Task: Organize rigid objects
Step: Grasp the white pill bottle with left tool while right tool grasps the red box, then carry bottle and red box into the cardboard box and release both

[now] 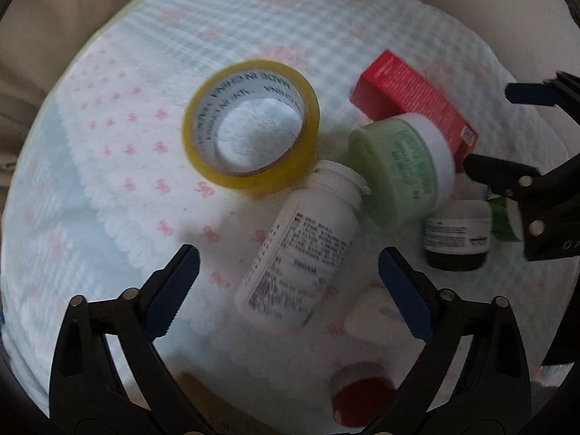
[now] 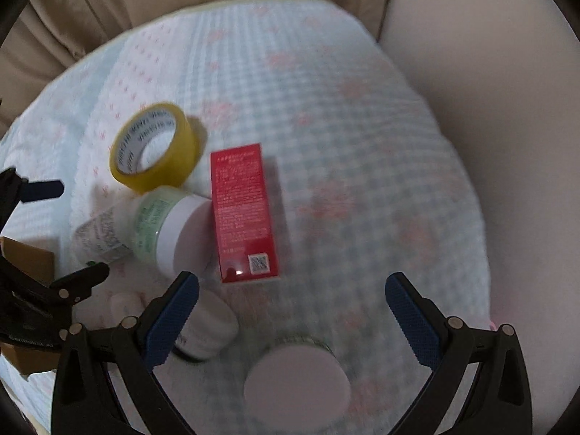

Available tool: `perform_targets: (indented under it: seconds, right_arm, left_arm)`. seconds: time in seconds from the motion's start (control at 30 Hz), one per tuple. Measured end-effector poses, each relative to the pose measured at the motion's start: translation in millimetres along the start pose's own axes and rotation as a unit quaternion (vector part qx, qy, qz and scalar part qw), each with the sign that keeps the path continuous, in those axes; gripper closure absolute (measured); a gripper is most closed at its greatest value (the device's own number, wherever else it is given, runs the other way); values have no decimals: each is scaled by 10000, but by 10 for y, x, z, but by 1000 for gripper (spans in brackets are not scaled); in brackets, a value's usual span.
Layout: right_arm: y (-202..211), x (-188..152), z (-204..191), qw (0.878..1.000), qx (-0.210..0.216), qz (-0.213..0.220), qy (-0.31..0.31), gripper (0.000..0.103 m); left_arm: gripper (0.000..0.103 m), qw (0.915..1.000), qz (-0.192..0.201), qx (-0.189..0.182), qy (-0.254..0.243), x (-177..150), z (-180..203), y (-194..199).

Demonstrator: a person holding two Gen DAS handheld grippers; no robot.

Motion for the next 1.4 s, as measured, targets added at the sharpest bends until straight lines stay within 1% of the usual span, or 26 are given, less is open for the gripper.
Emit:
perform_targets:
  seconds: [0.03,0.1,0.17,0.2,0.23,0.27,0.3,0.37,0.4,0.43,0.47,0.53,0.7,0.87,0.97,1.07,1.17,1.3,1.33,1.37,1.4]
  right_arm:
    - [-80,24,-21,10000,-11,-66,61,4]
    - [-219,54,-57,9998,-23,-168,143,5]
    - [-339,97,-70,9994,20,-269,194,12]
    - [-392,110,-82,9992,32,-335,235,18]
    - [-447,124,-95,9987,22,-402,308,23]
    - [-483,141,-106,9984,14,-429,356,27]
    - [-519,158,-124,9980,22,-466,435,32]
    - [-564,187,-148,9972,56,-515,531,43]
    - [-593,191,-174,9967,103,-566,578,53]
    - [-617,183,-218,9958,232,-626,632,63]
    - [-622,178,-234,9954,223,-644,667,65]
    - [-619,171,-249,9955,138,-634,690,65]
    - [-636,176,-278,9966,114,-624,521,66]
    - [-555,161,-199,9980,96,-552,307,66]
    - [-414,170,-117,9988,112,-435,194,66]
    - [-207,180,-83,9994,120,-293,143,66]
    - [108,193,-64,9998,140,-114,106,66]
    - [646,174,-150,9997,185,134,71,66]
    - [823,170,-178,9995,215,215,65,66]
    - [954,163,-229,9993,231,274,61,66]
    - [1081,163,-250,9990,258,345,70,66]
  left_arm:
    - [7,10000,-30,-60,-56,13,19,-54]
    - [11,9997,-63,-161,-187,34,75,-131]
    - [21,9991,-129,-202,-349,46,131,-213]
    - [23,9988,-156,-222,-413,50,153,-249]
    - [29,9983,-194,-247,-491,49,183,-289]
    - [36,9979,-226,-257,-550,47,206,-319]
    - [38,9975,-256,-184,-628,45,219,-357]
    - [46,9971,-222,-52,-730,53,215,-383]
    - [48,9972,-200,-46,-715,56,203,-381]
    - [48,9975,-202,-105,-676,46,197,-379]
    - [48,9976,-199,-153,-644,42,187,-376]
    - [49,9977,-182,-145,-644,40,174,-359]
    - [50,9981,-159,-27,-599,26,167,-284]
    - [52,9994,-94,22,-326,-21,119,-66]
    - [53,9999,-26,39,-133,-32,84,124]
    - [55,9999,89,57,126,11,54,420]
    - [55,9983,305,69,497,0,38,857]
    - [55,9924,608,65,1064,-91,-58,1436]
    - [55,9896,725,70,1238,-143,-93,1661]
    - [55,9879,798,79,1327,-204,-129,1750]
    - [55,9853,897,108,1451,-271,-158,1930]
Point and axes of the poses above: each gripper's, at about its wrist camera, not at the fingertips, and y roughly against the way its jaws point, z to its right, x to its top, the point moved 8 cm from there along -y, roughly the way its jaws point, and after that the axes turned 4 degrees about x, right-handed, at the moved point
